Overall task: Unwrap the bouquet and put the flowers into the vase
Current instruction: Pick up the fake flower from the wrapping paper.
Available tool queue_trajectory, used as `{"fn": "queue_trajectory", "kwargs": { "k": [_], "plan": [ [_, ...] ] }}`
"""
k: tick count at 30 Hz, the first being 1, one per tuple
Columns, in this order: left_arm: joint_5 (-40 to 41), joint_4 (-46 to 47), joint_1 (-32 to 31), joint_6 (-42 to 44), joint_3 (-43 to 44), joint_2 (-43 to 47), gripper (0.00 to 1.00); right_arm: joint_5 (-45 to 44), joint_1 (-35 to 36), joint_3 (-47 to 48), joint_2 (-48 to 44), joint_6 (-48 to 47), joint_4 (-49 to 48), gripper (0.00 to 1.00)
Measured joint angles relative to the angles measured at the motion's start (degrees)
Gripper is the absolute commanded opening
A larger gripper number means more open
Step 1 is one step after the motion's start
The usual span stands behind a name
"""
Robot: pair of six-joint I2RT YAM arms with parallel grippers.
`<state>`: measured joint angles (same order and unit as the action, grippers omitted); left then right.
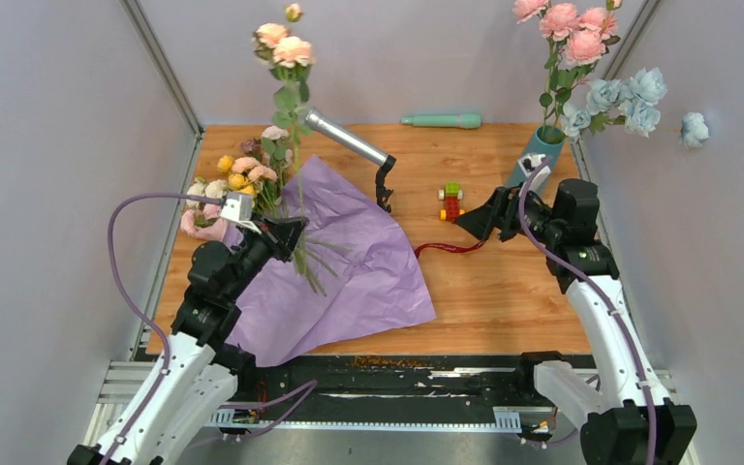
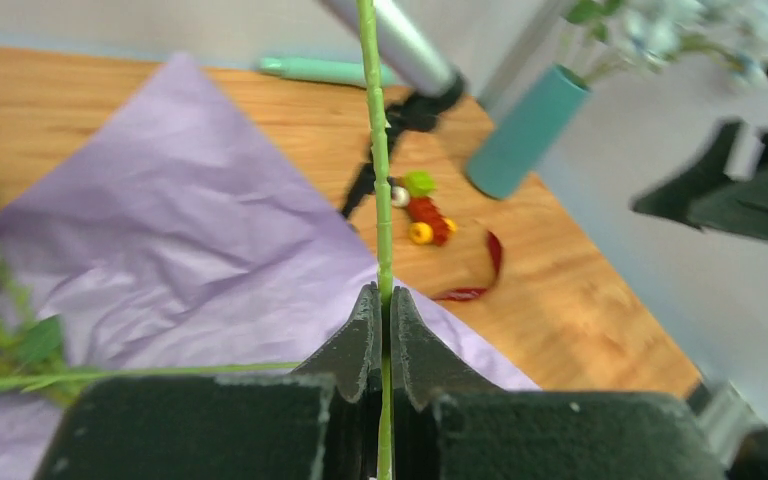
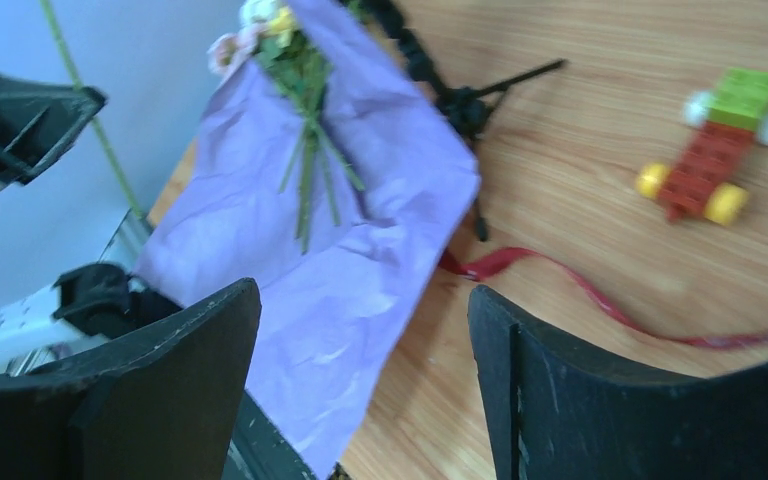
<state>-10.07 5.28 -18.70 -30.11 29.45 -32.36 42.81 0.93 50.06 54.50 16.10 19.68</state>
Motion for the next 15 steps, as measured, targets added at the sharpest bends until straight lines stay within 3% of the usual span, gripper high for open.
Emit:
{"fn": "queue_trajectory", "kwargs": {
  "k": [10, 15],
  "plan": [
    [-2.29, 4.83, -22.86, 4.11, 4.07, -5.7, 0.0, 0.57, 20.46, 3.37, -0.15, 7.45, -13.22, 0.77],
    [-1.27, 8.0, -31.04, 4.48, 4.17, -10.64, 0.0, -2.58, 27.56, 3.37, 1.33, 13.11, -22.8, 0.71]
  ]
}}
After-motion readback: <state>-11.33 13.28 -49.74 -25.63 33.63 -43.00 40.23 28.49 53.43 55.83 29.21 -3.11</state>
